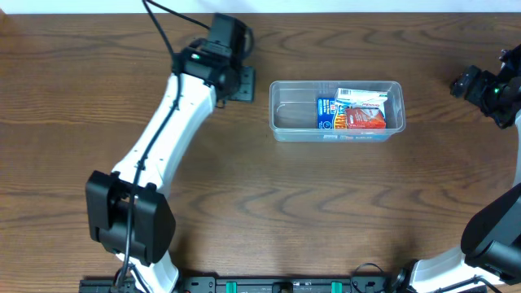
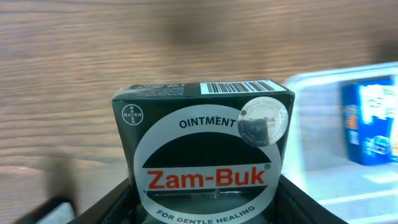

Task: Pack container
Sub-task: 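Lift the green tin and carry it over the container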

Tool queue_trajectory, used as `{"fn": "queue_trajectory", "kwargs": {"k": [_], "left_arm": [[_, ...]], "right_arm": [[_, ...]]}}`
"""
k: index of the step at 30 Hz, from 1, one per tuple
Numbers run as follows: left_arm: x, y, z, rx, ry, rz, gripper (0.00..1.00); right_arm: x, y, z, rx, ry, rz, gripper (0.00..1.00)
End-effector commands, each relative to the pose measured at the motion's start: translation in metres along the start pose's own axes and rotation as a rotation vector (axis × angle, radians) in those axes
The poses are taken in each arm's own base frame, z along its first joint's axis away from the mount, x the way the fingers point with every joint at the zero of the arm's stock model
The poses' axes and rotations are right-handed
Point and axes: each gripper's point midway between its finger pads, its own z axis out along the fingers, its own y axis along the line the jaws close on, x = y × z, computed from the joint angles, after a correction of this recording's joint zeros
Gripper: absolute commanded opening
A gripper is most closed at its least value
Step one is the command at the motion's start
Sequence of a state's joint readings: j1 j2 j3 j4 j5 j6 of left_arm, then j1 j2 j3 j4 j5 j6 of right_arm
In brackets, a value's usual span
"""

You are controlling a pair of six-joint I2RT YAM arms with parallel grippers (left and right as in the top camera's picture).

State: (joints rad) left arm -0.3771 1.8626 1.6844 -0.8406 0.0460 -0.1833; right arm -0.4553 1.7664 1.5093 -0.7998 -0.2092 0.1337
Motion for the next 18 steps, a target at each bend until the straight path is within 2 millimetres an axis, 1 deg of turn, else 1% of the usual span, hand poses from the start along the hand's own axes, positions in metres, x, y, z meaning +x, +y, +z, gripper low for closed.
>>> {"fn": "queue_trajectory", "kwargs": {"k": [1,4,8,11,14,18], "left_arm": [[-0.002,-0.032,-0.008,0.04,-0.026,-0.057,0.58],[-0.001,-0.064,-0.008,0.083,-0.05,-0.045,0.58],[-0.004,-0.107,-0.013,0.154,-0.107,-0.02,0.58],[-0.003,-0.133,-0.016,0.19,-0.142,0.005,0.58],[0.0,-0.149,-0.015,0.19,-0.161,-0.006,0.57],[0.006,-0.169,-0.003,0.207,-0.159,0.003,0.57]], "right_arm": [[-0.004,0.001,-0.005,-0.005,-0.015,0.01,0.99],[-0.004,0.001,-0.005,-0.005,-0.015,0.01,0.99],[-0.004,0.001,-0.005,-0.004,-0.014,0.01,0.99],[-0.004,0.001,-0.005,-0.005,-0.014,0.01,0.99],[-0.004,0.001,-0.005,-0.005,-0.015,0.01,0.99],[-0.004,0.001,-0.005,-0.004,-0.014,0.01,0.99]]}}
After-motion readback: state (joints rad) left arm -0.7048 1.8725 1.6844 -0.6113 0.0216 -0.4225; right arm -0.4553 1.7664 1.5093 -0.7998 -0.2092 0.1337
